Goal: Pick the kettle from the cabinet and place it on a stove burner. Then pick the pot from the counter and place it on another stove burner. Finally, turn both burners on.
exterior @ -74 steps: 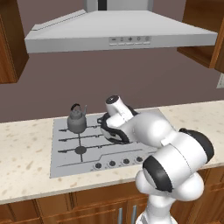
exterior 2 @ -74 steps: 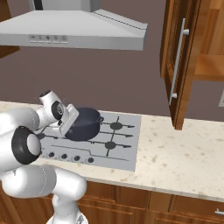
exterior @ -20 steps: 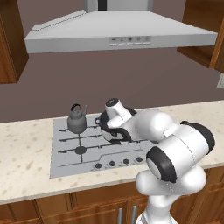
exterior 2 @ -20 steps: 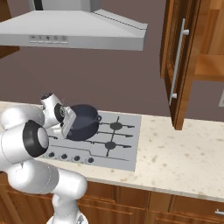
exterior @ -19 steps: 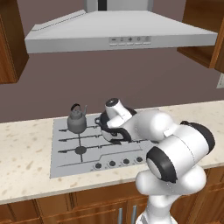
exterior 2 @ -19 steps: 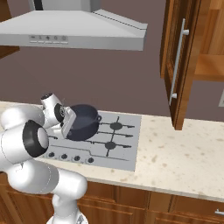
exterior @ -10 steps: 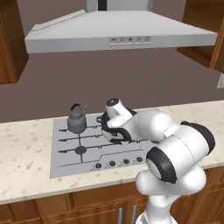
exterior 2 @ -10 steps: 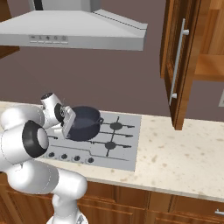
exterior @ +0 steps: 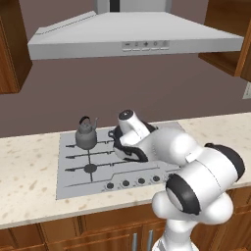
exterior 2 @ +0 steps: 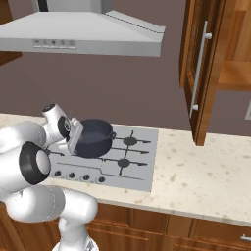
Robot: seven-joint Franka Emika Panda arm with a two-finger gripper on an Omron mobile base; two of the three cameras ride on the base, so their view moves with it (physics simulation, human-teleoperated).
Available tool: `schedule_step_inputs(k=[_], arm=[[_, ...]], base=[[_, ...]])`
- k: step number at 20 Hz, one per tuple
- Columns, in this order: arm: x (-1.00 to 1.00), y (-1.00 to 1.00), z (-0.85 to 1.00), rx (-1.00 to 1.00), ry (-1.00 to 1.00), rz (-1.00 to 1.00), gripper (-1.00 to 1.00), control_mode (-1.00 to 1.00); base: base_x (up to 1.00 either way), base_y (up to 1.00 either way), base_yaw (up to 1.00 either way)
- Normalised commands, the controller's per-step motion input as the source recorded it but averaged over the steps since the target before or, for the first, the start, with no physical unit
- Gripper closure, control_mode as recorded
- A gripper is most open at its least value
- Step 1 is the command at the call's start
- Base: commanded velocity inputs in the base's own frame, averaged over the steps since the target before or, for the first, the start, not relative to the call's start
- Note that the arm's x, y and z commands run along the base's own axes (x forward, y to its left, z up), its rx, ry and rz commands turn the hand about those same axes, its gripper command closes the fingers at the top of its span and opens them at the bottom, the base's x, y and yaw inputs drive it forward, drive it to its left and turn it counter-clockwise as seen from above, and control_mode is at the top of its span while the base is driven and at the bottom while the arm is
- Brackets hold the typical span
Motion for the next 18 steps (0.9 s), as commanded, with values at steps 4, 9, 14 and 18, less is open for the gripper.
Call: schedule_step_inputs(k=[4, 9, 14, 18], arm=[[-0.10, 0.07, 0.32, 0.00, -0.08, 0.00, -1.00, -1.00], [-0.07, 0.05, 0.42, 0.00, -0.04, 0.00, -1.00, -1.00], [-0.15, 0.06, 0.40, 0.00, -0.02, 0.00, -1.00, -1.00], [-0.24, 0.08, 0.35, 0.00, -0.02, -0.01, -1.00, -1.00]], base=[[0.00, 0.00, 0.00], [0.00, 0.00, 0.00], [0.00, 0.00, 0.00], [0.00, 0.00, 0.00]])
